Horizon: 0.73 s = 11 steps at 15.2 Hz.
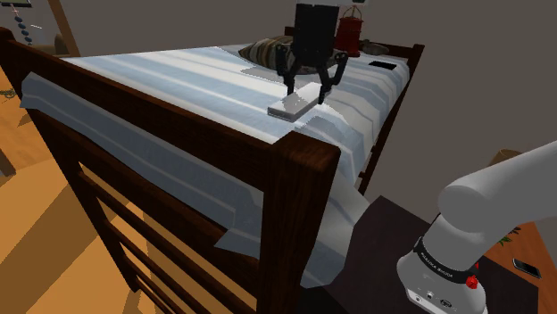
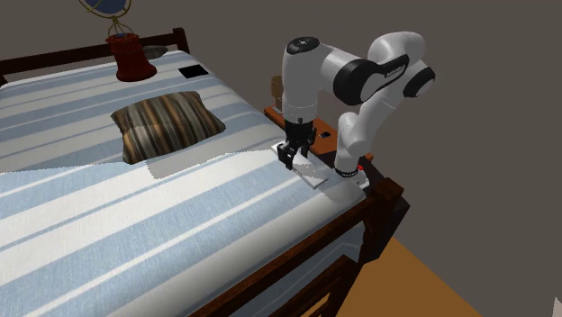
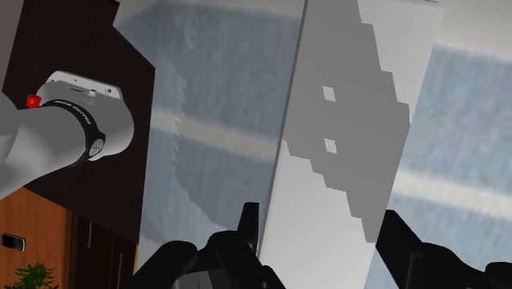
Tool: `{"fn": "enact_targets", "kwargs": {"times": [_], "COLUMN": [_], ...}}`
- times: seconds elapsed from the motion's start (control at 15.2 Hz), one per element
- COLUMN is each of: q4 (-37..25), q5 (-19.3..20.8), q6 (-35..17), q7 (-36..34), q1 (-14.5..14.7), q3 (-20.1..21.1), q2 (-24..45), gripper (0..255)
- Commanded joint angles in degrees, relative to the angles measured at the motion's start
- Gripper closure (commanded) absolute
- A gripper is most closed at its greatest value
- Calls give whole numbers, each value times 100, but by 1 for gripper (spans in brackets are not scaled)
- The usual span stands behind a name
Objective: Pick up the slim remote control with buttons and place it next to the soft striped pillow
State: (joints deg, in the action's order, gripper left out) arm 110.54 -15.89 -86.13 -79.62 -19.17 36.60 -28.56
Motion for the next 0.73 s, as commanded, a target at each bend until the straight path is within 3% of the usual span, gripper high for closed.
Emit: {"fn": "enact_targets", "kwargs": {"times": [0.0, 0.66], "q4": [-206, -1276], "q5": [36, 203], "q6": [145, 881], "q7": [-22, -178], "q1": [-25, -134], "q3": [-8, 10], "q2": [65, 428], "gripper": [255, 255]}}
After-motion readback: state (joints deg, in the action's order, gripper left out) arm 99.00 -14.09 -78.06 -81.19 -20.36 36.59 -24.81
